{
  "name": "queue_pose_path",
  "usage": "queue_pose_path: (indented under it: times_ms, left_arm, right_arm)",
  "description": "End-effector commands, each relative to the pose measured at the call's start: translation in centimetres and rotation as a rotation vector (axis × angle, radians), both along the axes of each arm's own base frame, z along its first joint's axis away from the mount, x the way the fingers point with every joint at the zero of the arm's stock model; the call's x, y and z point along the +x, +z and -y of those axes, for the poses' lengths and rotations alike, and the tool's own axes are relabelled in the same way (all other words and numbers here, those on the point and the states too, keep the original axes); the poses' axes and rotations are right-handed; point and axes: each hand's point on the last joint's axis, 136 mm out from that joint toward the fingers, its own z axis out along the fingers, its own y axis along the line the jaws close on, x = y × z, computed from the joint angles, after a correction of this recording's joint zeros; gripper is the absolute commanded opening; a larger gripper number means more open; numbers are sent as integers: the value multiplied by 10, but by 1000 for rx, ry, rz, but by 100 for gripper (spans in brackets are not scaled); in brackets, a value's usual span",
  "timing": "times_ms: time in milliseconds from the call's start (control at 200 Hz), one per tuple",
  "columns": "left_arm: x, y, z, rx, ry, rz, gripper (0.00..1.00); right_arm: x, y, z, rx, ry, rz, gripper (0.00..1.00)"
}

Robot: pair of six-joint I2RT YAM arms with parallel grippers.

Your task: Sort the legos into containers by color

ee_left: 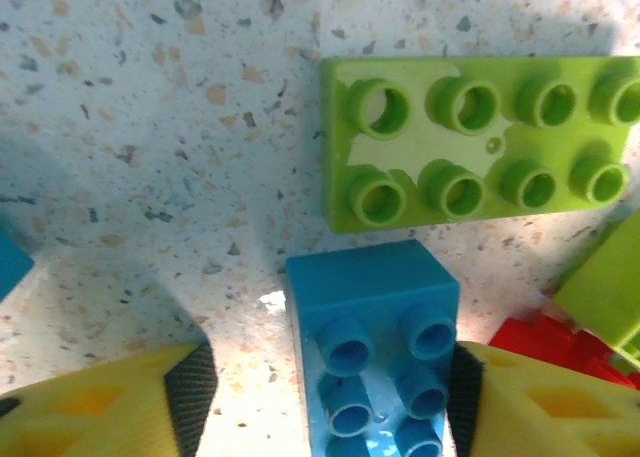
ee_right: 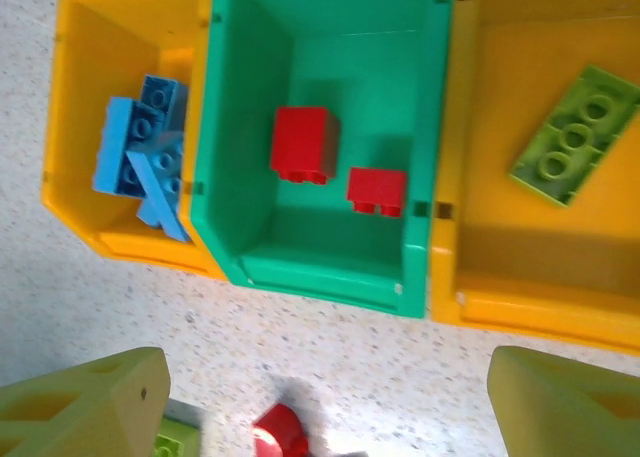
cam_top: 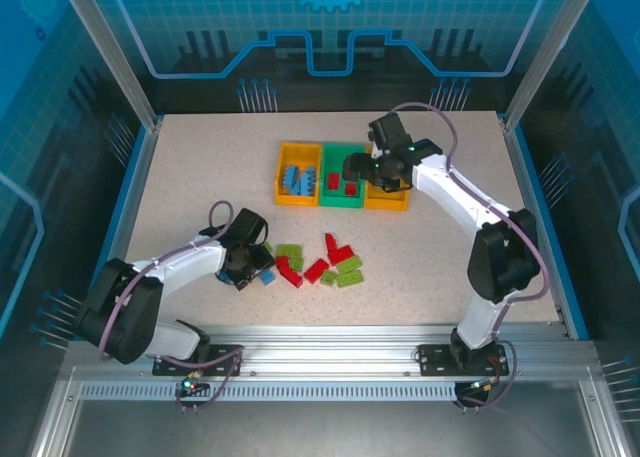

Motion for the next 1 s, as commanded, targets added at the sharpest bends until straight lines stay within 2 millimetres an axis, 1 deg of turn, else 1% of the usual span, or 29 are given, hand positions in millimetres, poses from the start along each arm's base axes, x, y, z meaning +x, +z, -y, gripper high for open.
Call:
queue_pose_path:
  times_ms: [0, 120, 195, 340, 395, 440, 525, 575, 635, 715, 730, 780, 810, 870, 940, 995]
  left_arm:
    - [15, -6, 10, -14, -36, 41, 56]
    - [16, -3, 7, -2, -29, 59, 40]
    - [18, -1, 7, -3, -25, 73, 31]
    - [21, 7, 8, -10, -30, 93, 25]
    - [24, 16, 9, -11, -30, 113, 25]
    - [28, 28, 8, -8, -33, 142, 25]
    - [44, 61, 5, 19, -40, 230, 25]
    - [56, 82, 3, 39, -54, 289, 26]
    - [77, 111, 6, 44, -76, 364, 27]
    - [107, 135, 12, 31, -117, 419, 28]
    - [115, 141, 14, 27, -126, 431, 28]
    - [136, 150, 21, 19, -167, 455, 28]
    - [152, 160, 26, 12, -194, 481, 28]
    - [178, 165, 35, 28, -252, 503, 28]
    - [210, 175, 45, 24, -308, 541, 29]
    - [232, 171, 52, 5, -331, 543, 29]
  right_arm:
    - [-15, -2, 29, -86, -13, 23, 85]
    - [-32, -16, 48, -112, -33, 3, 85]
    - [-41, -20, 56, -125, -38, 2, 85]
    - [-54, -28, 68, -156, -46, -22, 85]
    - [-58, -30, 70, -161, -44, -28, 85]
    - [-63, -33, 70, -159, -34, -32, 85]
    - [-74, -40, 65, -167, -5, -30, 84]
    - [-81, -46, 62, -178, 14, -33, 84]
    - [-91, -54, 57, -197, 30, -42, 84]
    - [-103, -66, 50, -200, 49, -59, 84]
    - [-105, -68, 48, -199, 52, -65, 84]
    - [-111, -75, 42, -194, 69, -79, 84]
    - [-115, -78, 38, -194, 79, -90, 84]
    - [-122, -84, 32, -193, 87, -116, 84]
    - [-129, -89, 19, -178, 117, -131, 84]
    - [-134, -92, 8, -176, 154, -134, 84]
